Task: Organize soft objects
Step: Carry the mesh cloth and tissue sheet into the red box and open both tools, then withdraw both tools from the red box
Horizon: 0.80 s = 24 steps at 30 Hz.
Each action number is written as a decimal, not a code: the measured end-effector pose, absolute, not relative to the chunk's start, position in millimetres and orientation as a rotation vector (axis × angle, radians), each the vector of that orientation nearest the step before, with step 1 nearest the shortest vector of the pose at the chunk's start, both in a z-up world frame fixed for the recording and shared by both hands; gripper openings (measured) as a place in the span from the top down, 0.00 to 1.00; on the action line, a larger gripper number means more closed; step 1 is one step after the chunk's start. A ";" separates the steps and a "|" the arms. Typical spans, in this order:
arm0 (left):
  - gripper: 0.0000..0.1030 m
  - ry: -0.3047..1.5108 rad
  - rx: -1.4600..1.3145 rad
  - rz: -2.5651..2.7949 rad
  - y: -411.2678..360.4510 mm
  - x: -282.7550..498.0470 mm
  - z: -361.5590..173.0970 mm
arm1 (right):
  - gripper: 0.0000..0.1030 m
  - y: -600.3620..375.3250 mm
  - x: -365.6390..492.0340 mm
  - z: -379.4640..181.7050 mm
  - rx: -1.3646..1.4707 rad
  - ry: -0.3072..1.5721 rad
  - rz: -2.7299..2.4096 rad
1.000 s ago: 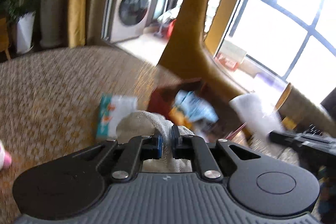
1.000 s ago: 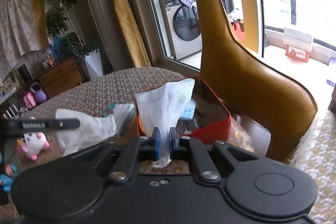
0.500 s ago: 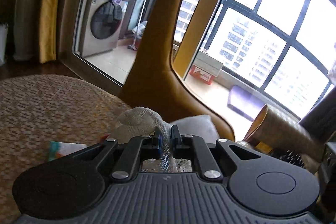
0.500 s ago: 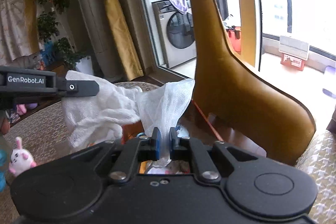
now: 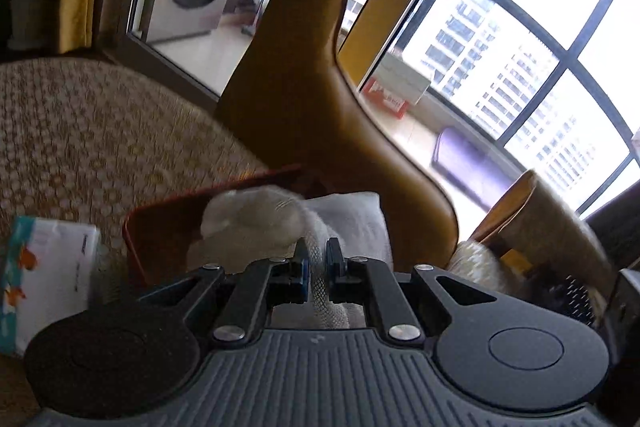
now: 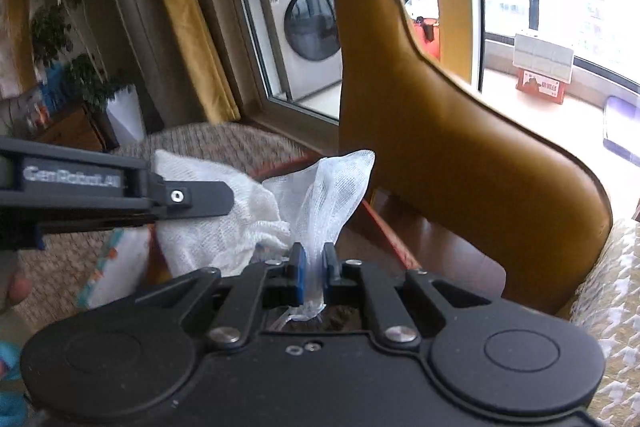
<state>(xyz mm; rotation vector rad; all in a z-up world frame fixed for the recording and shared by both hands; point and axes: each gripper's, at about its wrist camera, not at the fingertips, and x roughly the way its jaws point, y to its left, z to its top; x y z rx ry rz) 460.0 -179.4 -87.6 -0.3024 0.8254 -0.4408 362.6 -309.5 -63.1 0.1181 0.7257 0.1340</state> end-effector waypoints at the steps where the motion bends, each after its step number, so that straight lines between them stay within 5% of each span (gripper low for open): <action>1: 0.92 0.836 -0.297 -0.439 -178.9 460.8 -93.9 | 0.93 -308.3 362.2 -65.8 0.108 0.732 0.136; 9: 0.92 0.898 -0.258 -0.425 -175.1 463.2 -123.9 | 0.92 -298.0 357.5 -80.0 0.042 0.770 0.152; 22: 0.86 0.889 -0.218 -0.414 -171.9 453.4 -106.1 | 0.58 -298.2 348.6 -67.8 -0.008 0.732 0.150; 24: 0.75 0.887 -0.210 -0.416 -172.3 450.9 -102.7 | 0.56 -297.7 345.4 -64.9 -0.014 0.728 0.147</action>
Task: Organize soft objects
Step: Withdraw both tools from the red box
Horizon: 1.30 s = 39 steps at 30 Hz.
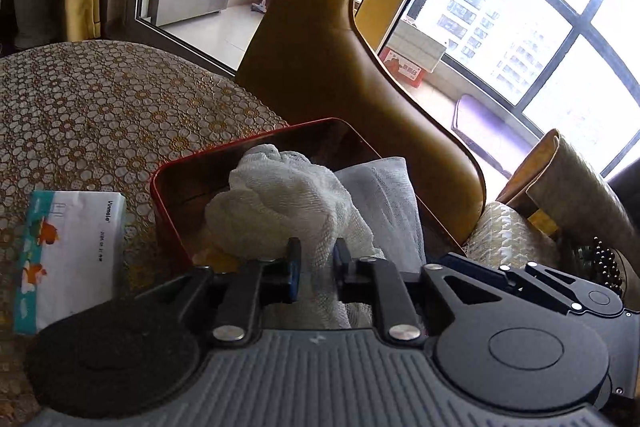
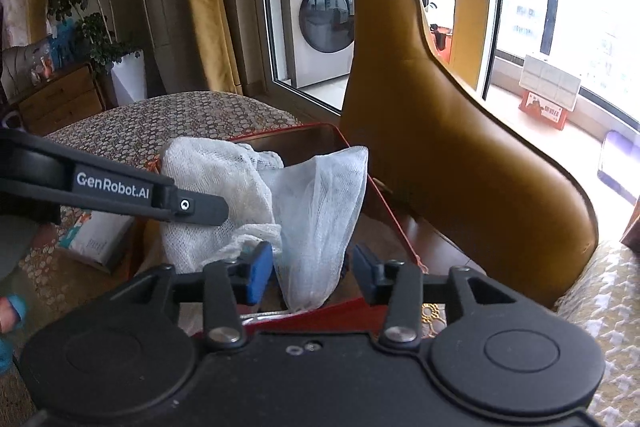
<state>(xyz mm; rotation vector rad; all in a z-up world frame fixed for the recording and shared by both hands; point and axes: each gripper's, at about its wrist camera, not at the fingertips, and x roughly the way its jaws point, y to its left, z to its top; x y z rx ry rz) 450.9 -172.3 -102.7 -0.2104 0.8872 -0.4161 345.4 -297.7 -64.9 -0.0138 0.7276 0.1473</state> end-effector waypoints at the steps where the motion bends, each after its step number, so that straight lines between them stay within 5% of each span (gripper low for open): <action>1: 0.69 0.886 -0.209 -0.417 -171.9 449.4 -100.8 | 0.55 -297.9 343.3 -63.1 -0.015 0.725 0.147; 3: 0.25 0.881 -0.214 -0.426 -170.5 446.3 -97.2 | 0.53 -299.5 340.4 -59.7 -0.018 0.722 0.143; 4: 0.21 0.872 -0.215 -0.421 -169.4 444.0 -94.9 | 0.53 -300.6 337.8 -57.9 -0.019 0.715 0.140; 39: 0.21 0.570 0.006 -0.335 -85.5 208.5 -1.9 | 0.24 -273.8 156.5 23.7 0.101 0.434 0.300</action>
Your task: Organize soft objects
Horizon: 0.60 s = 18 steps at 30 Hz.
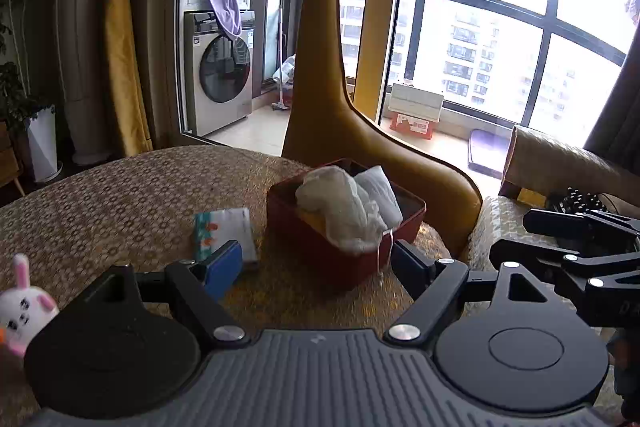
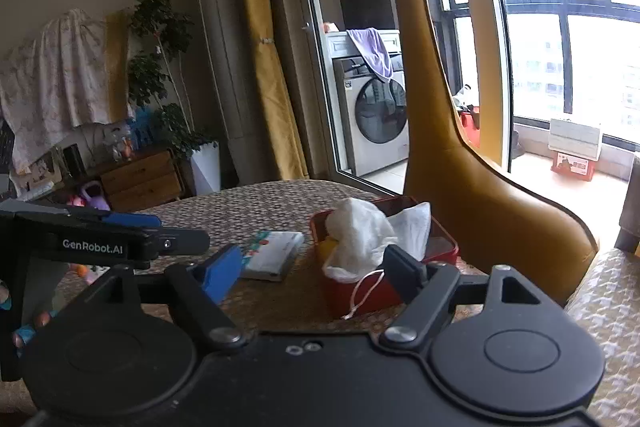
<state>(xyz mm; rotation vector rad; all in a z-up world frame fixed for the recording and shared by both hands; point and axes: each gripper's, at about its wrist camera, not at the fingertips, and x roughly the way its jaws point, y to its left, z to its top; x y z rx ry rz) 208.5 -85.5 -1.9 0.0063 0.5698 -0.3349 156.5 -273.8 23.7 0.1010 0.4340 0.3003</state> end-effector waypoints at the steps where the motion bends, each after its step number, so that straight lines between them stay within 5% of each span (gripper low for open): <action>1: 0.21 0.568 0.011 -0.333 -82.6 201.6 -2.0 | 0.22 -272.5 153.2 23.2 0.101 0.431 0.302; 18: 0.00 0.511 -0.005 -0.313 -63.7 120.4 -0.5 | 0.00 -256.4 88.5 28.7 0.118 0.338 0.320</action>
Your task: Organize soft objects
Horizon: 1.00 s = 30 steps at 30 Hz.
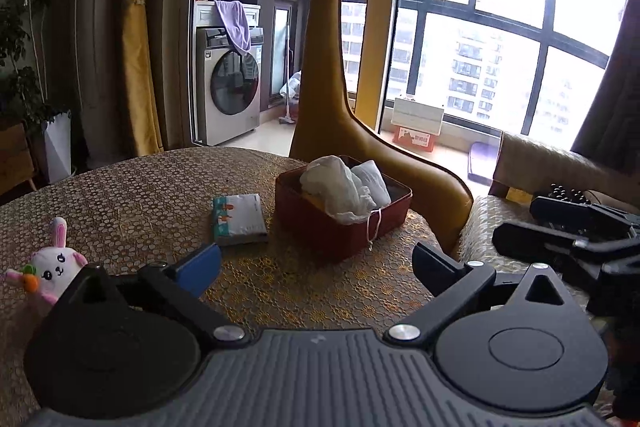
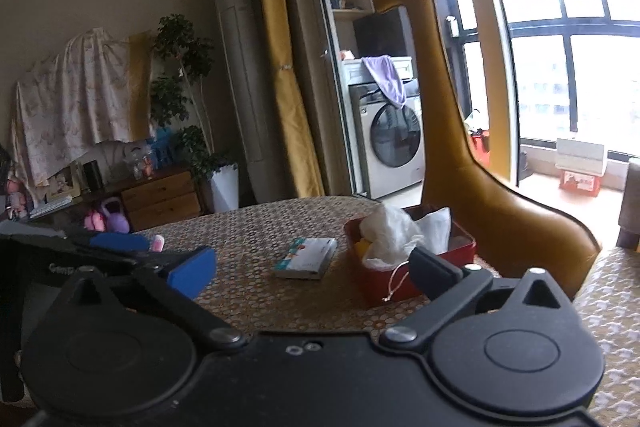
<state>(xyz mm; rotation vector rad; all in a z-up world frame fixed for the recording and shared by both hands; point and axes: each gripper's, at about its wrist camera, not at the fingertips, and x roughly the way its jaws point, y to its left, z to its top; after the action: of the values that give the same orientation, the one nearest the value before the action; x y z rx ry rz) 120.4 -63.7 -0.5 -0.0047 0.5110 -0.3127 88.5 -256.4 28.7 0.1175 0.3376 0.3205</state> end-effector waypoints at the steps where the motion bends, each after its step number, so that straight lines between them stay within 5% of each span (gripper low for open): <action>1: 0.00 0.510 -0.003 -0.313 -63.7 117.9 -0.4 | 0.00 -257.0 86.0 28.2 0.127 0.335 0.316; 30: 0.00 0.451 -0.008 -0.257 -51.8 86.4 10.7 | 0.00 -250.0 71.3 29.2 0.164 0.372 0.329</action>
<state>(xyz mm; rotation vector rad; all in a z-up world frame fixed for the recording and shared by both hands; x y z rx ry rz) 86.4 -51.8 10.7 -0.0075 0.4513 -0.2565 71.3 -250.0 29.2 0.1644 0.3716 0.3294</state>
